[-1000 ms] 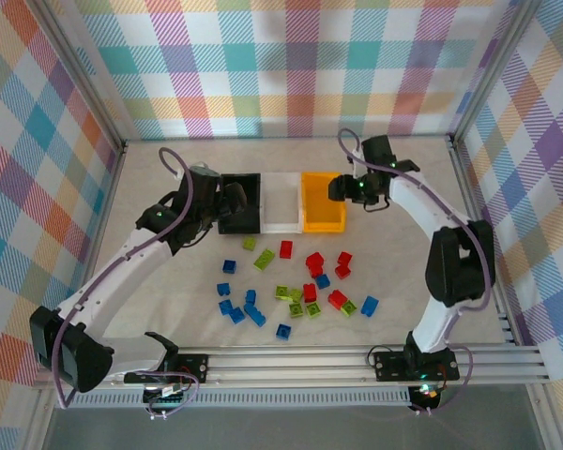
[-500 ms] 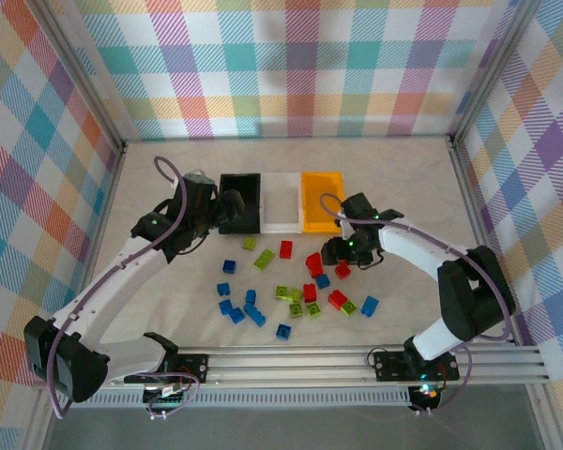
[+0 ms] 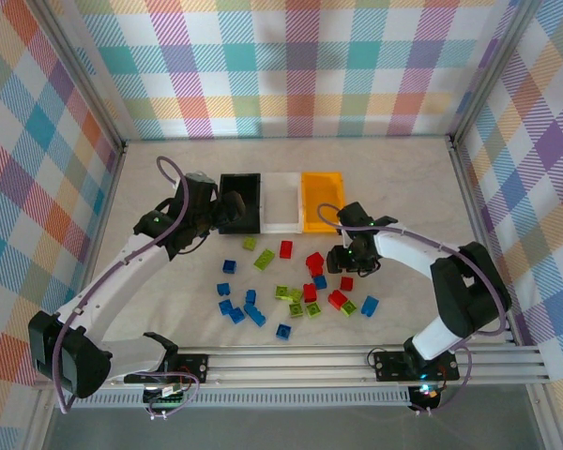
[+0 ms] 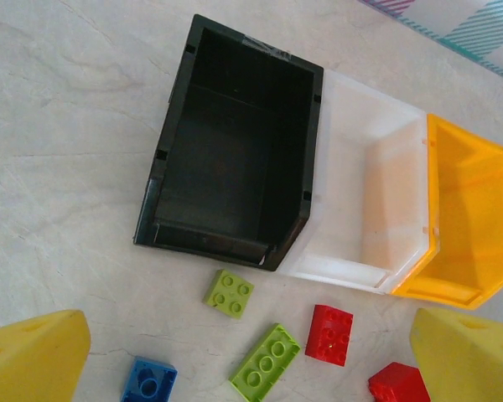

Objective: Sort the legos into containers by color

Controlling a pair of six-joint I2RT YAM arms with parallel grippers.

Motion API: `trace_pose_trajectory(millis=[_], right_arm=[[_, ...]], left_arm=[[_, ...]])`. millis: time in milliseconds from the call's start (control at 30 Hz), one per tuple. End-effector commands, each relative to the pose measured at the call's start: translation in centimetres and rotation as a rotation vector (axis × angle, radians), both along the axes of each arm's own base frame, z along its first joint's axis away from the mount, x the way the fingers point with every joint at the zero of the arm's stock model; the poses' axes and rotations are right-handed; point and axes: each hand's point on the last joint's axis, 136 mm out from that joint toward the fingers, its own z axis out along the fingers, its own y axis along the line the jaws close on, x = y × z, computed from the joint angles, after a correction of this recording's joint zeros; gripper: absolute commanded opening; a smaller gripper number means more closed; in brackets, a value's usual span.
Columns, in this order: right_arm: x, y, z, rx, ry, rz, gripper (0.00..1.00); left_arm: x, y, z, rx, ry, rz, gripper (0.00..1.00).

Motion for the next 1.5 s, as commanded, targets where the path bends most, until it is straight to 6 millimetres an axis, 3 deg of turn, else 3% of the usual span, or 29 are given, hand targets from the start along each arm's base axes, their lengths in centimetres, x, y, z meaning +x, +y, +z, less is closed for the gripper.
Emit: trace_pose_trajectory(millis=[0,167,400,600,833,1000,1133,1233,1400,1467], right_arm=[[0.1,0.5,-0.1,-0.015,-0.004,0.036,0.59],[-0.5,0.1,-0.2,-0.034,-0.005,0.035,0.60],[2.4,-0.3,1.2,-0.053,-0.087,-0.049,0.63],[4.7,-0.2,0.3,-0.048,-0.092,-0.091,0.63],[4.6,-1.1,-2.4,-0.122,-0.040,-0.095,0.58],[4.5,-1.0,-2.5,-0.118,-0.040,-0.087,0.51],[5.0,-0.5,-0.9,-0.085,-0.078,-0.069,0.42],[6.1,0.3,1.6,-0.051,-0.132,-0.047,0.34],[9.4,2.5,7.3,0.020,-0.252,0.004,0.30],[11.2,3.3,8.6,0.026,-0.284,0.013,0.30]], left_arm=[[0.1,0.4,-0.7,-0.009,0.014,0.015,0.98],[0.2,0.4,-1.0,-0.012,0.023,0.018,0.99],[0.6,-0.2,-1.5,-0.036,0.039,0.010,0.99],[0.4,-0.1,-1.6,-0.031,0.040,0.010,0.99],[0.5,0.0,-1.7,-0.029,0.040,0.009,1.00],[0.6,0.1,-1.9,-0.028,0.044,0.011,1.00],[0.6,0.1,-2.1,-0.030,0.049,0.012,1.00],[0.4,0.1,-2.3,-0.027,0.058,0.012,1.00],[-0.2,0.6,-2.7,-0.017,0.078,0.027,1.00],[-0.6,0.8,-3.2,-0.014,0.092,0.031,1.00]])
